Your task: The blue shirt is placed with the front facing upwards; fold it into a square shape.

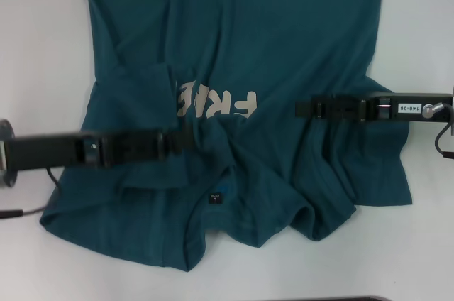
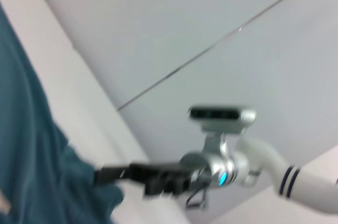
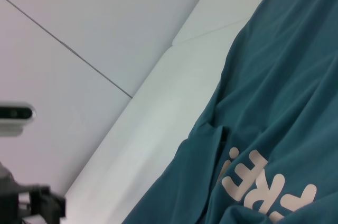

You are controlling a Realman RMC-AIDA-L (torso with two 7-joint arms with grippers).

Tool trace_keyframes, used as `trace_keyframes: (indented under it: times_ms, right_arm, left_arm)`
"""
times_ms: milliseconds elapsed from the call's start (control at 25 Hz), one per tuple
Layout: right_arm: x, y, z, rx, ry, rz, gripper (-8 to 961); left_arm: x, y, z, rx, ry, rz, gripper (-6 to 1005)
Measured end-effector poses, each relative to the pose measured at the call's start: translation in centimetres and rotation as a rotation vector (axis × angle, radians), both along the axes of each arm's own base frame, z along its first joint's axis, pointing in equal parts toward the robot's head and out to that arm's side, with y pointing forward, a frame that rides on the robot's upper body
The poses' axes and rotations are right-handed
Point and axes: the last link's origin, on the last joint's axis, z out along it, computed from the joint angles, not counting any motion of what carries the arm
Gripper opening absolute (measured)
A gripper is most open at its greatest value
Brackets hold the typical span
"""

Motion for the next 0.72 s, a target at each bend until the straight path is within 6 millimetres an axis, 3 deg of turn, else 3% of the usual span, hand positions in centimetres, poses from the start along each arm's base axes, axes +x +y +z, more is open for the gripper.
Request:
trace_keyframes:
  times_ms: [400,720]
  right_arm:
    - [0.4,-0.1,0.6,-0.009,0.028,-0.054,942]
    - [3.6,-1.4,4.6,-0.077,-0.019,-0.208,942]
  left_arm:
    - [-1.2,-1.3,-0.8,-0.021,0.046,-0.017,754]
    - [-2.2,-1.4,-1.1,0.023,-0.030,0.117,751]
